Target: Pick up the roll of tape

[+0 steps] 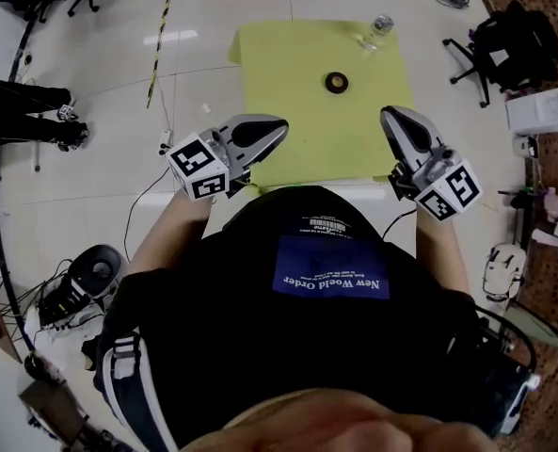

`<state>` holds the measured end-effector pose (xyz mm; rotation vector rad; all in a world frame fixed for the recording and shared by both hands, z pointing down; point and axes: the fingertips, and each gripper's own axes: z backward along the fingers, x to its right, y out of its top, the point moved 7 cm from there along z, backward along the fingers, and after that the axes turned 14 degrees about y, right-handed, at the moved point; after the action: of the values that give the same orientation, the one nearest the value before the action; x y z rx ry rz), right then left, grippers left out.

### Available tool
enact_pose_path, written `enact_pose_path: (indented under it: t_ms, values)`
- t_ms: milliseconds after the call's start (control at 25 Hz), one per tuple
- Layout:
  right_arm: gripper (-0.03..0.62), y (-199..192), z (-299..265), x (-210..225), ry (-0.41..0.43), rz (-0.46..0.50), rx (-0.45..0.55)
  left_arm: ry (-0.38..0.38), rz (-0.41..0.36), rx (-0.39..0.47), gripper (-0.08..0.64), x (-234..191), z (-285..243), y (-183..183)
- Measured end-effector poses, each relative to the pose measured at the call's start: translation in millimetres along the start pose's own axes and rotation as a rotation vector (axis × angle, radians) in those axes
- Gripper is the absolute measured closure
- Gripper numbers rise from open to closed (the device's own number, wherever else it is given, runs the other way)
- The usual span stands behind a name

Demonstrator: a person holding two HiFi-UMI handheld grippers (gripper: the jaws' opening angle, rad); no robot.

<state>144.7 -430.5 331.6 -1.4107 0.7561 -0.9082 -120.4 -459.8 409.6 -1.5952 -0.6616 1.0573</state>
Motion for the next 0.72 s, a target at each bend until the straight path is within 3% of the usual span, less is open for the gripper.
enact_pose_path:
  t_ms: [200,400,720]
  values:
    - [0.606,-8,2,35,-0.025,-0.022,-0.02,0.02,-0.005,-0.033,0.554,-24,-29,-6]
    - [0.606,-10,23,80,0.013,-0.019,-0.016,0.104,-0.025,-0.091,0.554,-30,-72,-13]
    - [0.606,-31,68,152,0.099,-0.018,-0.042,0.25,-0.077,-0.289,0.552,-44,-157,-40]
